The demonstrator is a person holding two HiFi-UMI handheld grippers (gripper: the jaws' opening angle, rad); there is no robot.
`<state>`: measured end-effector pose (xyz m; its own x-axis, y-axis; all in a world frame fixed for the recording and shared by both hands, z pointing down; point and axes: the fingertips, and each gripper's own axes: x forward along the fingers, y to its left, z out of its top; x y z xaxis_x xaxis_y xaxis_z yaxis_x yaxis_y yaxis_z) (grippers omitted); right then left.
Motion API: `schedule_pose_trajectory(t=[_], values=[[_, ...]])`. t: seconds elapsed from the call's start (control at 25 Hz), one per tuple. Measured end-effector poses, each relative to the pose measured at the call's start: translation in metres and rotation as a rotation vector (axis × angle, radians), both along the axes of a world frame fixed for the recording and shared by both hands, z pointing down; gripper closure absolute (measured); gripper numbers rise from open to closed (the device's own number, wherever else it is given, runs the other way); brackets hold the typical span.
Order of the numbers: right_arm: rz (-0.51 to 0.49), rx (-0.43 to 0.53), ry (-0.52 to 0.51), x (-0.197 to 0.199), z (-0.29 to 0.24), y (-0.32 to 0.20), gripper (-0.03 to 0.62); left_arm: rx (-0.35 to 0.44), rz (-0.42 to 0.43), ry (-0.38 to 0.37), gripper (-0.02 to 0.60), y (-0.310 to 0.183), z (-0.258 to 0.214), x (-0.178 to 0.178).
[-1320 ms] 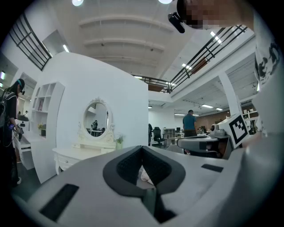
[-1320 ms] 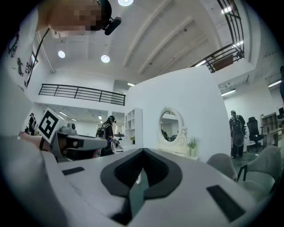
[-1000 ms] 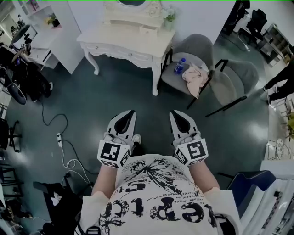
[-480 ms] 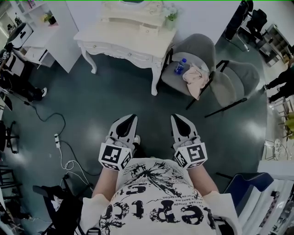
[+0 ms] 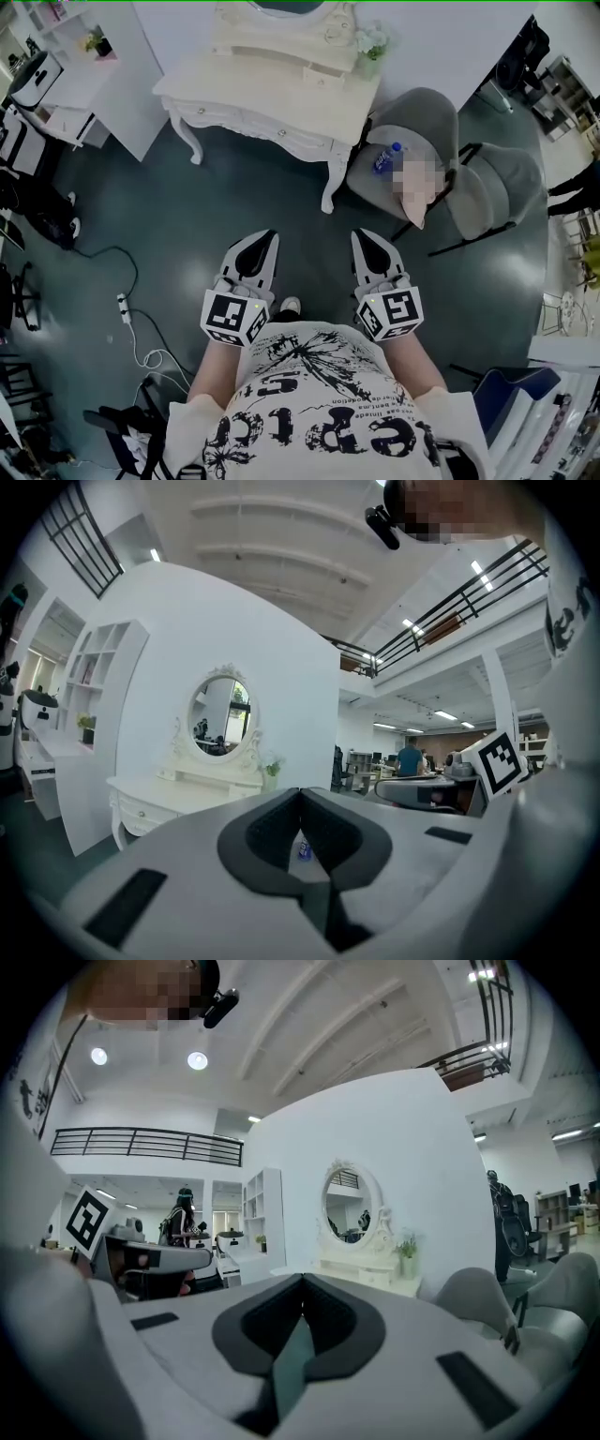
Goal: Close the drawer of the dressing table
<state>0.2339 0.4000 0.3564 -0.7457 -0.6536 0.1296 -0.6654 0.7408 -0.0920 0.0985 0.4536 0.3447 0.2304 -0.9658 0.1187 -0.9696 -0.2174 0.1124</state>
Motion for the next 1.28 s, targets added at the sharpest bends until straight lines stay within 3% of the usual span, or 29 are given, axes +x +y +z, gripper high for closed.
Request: schedule_pose_trajectory(t=[0.28, 0.76, 1.28], values=[[-0.016, 0.017, 0.027, -0.077, -0.006, -0.055, 0.577, -0.002, -0.009, 0.007, 0.561, -0.054, -0.007, -0.075], [-0.089, -0.039, 0.055, -0.144, 0.034, -0.184, 0.577, -0.053, -0.119, 0.014, 0.561, -0.151, 0.026, -0.141], [-0.13, -0.008, 0.061, -0.174, 0.022, -0.412, 0.577, -0.018, -0.206, 0.017, 0.561, -0.377, 0.009, -0.183]])
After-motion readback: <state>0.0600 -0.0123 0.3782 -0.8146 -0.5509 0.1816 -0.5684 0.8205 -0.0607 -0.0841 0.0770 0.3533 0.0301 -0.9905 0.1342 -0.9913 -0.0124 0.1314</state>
